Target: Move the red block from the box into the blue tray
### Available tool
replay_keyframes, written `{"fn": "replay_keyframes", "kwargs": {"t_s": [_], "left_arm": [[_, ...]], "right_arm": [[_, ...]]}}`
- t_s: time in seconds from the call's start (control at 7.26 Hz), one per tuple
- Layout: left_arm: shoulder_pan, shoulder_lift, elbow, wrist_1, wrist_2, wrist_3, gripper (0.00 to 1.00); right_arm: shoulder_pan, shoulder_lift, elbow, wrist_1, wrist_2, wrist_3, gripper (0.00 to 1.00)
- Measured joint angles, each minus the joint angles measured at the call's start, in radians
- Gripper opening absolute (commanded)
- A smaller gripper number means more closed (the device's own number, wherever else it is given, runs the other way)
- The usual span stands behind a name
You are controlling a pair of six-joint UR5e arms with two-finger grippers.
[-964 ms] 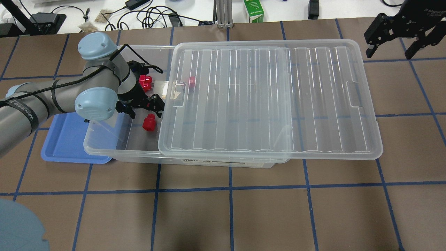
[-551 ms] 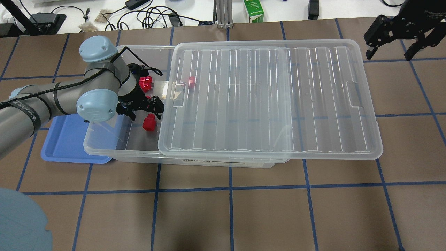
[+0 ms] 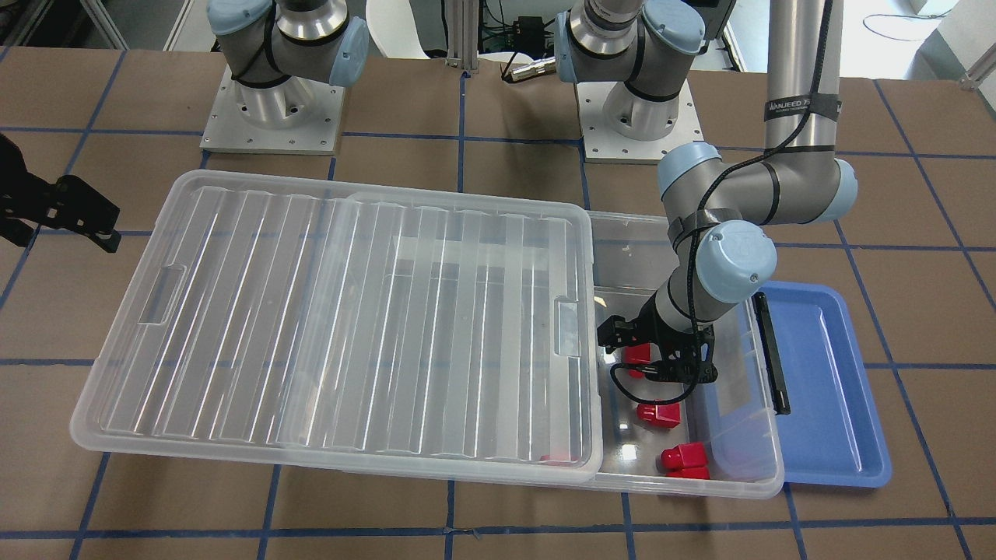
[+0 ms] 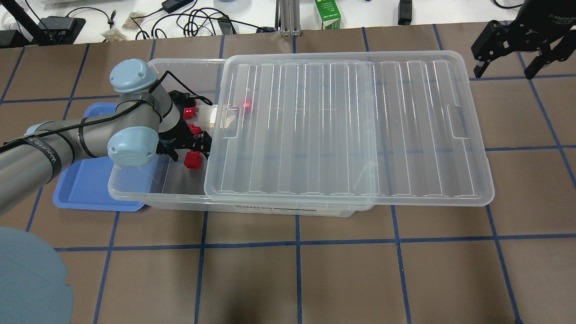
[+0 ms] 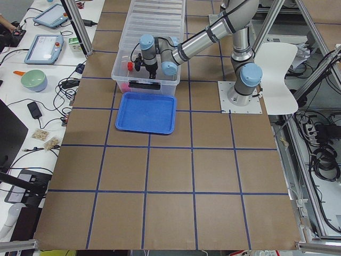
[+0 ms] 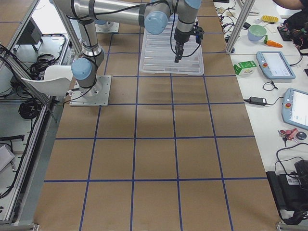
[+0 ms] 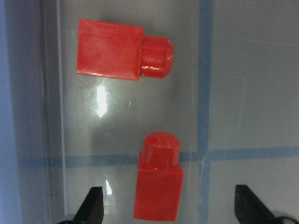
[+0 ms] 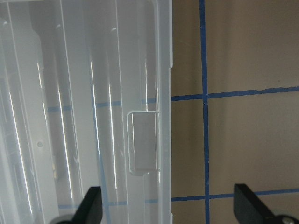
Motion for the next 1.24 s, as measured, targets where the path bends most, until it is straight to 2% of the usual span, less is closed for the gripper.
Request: {"fn": "replay_keyframes", "kwargs": {"t_s": [0.14,0.55,0.96,1.24], "left_arm": [[0.000,-0.005,-0.002,0.000,0.000,-0.002,0.48],[0.000,-0.012,-0.003,-0.002,0.000,0.005,0.00],[-0.002,0.011,0.012,-0.028,0.002,-0.002,0.00],[-0.006,0.073,0.073,-0.162,0.001,-0.011,0.00]], "right_arm": [[0.000,-0.003,-0.001,0.000,-0.001,0.000,1.00],[0.000,-0.006,-0.002,0.000,-0.002,0.000,1.00],[0.000,-0.006,-0.002,-0.001,-0.003,-0.001,1.00],[0.000,-0.006,-0.002,-0.002,-0.003,-0.001,1.00]]}}
